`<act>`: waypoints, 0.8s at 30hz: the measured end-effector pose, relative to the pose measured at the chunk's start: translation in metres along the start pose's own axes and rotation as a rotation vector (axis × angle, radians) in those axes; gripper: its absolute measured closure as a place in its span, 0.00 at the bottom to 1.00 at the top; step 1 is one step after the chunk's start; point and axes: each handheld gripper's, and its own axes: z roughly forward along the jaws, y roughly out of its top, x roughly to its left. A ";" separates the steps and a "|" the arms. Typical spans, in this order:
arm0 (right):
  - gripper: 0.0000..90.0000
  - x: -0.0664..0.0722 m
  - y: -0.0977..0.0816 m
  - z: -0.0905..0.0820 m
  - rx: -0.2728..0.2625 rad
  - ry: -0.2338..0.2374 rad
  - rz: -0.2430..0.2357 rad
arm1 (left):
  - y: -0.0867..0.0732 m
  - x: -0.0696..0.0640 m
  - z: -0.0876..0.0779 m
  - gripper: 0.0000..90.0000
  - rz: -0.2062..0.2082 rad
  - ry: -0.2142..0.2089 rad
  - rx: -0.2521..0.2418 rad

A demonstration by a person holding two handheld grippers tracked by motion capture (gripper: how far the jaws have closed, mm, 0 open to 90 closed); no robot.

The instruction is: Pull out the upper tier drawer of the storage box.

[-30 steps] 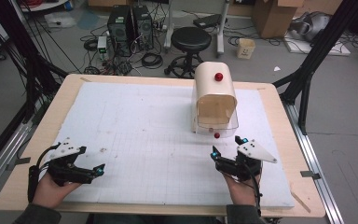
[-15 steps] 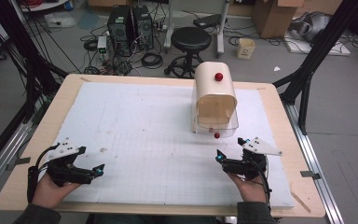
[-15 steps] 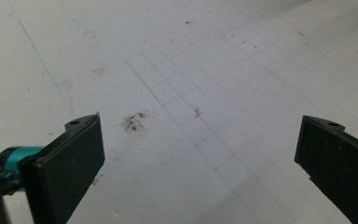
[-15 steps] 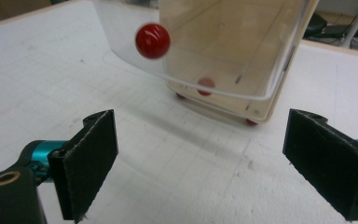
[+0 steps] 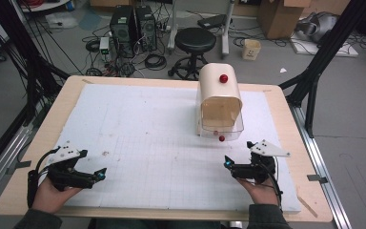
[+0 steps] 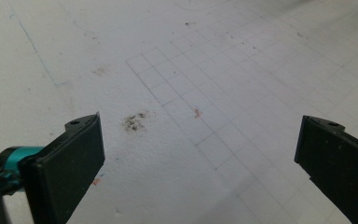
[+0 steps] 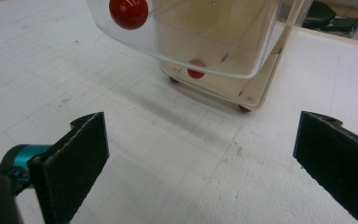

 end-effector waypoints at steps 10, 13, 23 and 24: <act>0.02 -0.009 -0.010 -0.006 0.007 0.008 0.008 | -0.002 0.000 -0.001 0.02 0.000 0.001 -0.002; 0.02 -0.012 -0.014 -0.007 0.015 0.007 0.004 | -0.003 0.001 -0.001 0.02 -0.002 -0.004 -0.001; 0.02 -0.020 -0.025 -0.015 0.014 0.003 0.034 | -0.005 0.002 0.000 0.02 -0.001 -0.011 0.003; 0.02 -0.021 -0.026 -0.015 0.011 0.001 0.029 | -0.005 0.002 0.000 0.02 -0.001 -0.012 0.002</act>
